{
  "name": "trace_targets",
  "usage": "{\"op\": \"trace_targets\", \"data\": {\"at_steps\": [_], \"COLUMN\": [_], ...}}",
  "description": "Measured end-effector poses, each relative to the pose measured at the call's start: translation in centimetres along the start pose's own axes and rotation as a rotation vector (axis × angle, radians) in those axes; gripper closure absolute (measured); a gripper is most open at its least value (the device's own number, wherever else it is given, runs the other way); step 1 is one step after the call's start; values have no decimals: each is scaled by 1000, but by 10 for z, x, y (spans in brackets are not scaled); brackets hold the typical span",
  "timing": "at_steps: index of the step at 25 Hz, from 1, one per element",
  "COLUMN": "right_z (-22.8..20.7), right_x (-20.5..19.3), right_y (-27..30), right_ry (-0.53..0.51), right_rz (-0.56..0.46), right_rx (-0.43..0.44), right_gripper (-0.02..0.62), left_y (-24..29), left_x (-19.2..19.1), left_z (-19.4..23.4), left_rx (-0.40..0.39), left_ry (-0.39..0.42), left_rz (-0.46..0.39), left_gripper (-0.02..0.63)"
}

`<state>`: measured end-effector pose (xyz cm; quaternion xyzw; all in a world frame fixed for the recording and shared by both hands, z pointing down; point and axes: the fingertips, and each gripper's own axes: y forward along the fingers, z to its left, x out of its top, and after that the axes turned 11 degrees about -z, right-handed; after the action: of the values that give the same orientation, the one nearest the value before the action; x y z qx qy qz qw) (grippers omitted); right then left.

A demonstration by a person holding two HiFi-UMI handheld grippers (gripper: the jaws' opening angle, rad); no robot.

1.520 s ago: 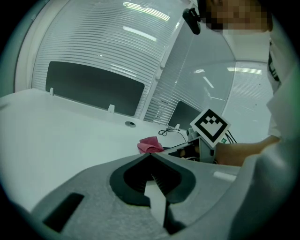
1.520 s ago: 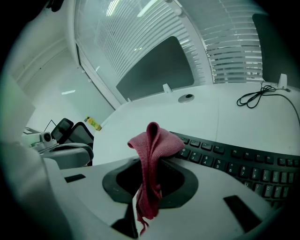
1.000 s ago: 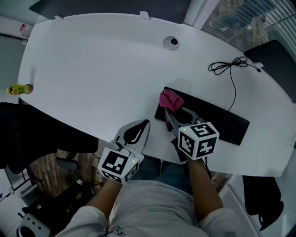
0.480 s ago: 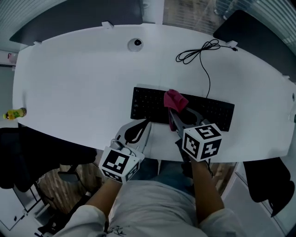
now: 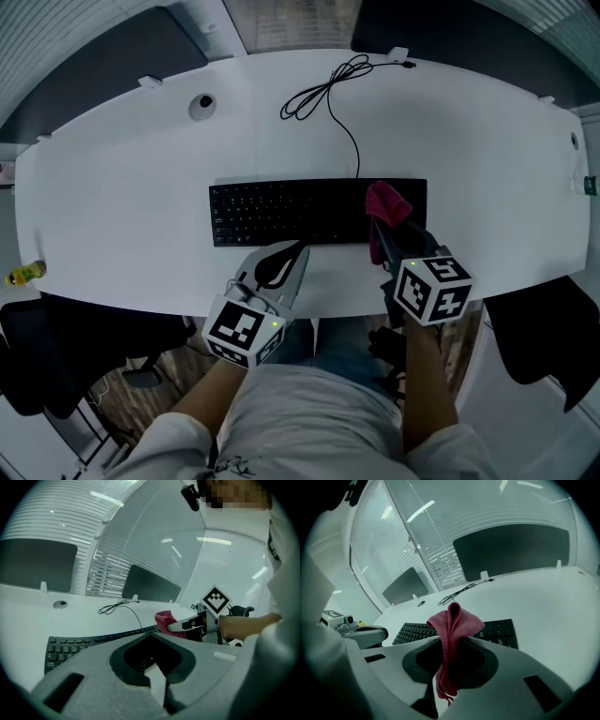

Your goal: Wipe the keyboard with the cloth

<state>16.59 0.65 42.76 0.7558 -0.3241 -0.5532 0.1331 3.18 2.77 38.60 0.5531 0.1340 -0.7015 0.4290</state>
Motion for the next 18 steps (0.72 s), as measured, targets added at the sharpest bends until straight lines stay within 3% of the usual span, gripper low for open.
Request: {"op": "trace_targets", "data": {"at_steps": [8, 18], "right_z": [-92, -121], "right_x": [-10, -31], "right_y": [-54, -66], "right_ry": [46, 59], "right_rz": [-15, 25], "right_rx": [-148, -138], "right_gripper": [525, 525], "left_y": [38, 59], "left_x": [-9, -19], "left_z": [-53, -84], "left_rx": [-73, -64], "left_ry": [19, 14], "left_rz": [28, 39], "left_gripper": [595, 595]}}
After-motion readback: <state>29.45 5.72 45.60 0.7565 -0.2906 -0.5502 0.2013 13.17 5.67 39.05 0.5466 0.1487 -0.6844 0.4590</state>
